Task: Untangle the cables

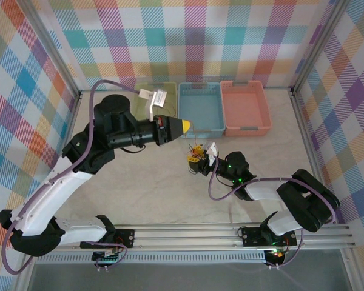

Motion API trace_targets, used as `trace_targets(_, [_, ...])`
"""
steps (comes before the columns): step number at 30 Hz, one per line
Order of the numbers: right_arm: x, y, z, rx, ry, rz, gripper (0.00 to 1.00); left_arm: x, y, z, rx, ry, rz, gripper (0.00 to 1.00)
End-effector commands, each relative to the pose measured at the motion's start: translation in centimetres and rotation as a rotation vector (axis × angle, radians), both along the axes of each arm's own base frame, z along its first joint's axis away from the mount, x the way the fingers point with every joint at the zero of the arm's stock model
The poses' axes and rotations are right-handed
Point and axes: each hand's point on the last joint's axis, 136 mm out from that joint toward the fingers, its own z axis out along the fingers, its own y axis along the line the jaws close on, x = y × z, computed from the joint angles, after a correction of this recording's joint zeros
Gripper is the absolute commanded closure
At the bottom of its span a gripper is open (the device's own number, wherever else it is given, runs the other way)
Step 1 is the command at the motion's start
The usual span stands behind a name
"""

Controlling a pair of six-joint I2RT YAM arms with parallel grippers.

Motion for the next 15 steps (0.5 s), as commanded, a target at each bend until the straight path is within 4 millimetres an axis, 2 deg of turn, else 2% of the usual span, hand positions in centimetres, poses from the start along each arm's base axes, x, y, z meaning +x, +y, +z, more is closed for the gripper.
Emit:
trace_targets(1, [0.1, 0.3, 0.5, 0.008, -0.009, 0.001, 0.55, -0.6, 0.3, 2.0, -0.012, -0.046, 0.002, 1.0])
trace_targets(7, [0.0, 0.3, 0.5, 0.009, -0.01, 0.001, 0.55, 0.2, 1.2, 4.7, 0.003, -0.125, 0.069, 1.0])
trace_targets(15, [0.1, 0.3, 0.4, 0.002, -0.001, -0.002, 0.55, 2.2, 2.2, 6.6, 0.034, -0.182, 0.163, 1.0])
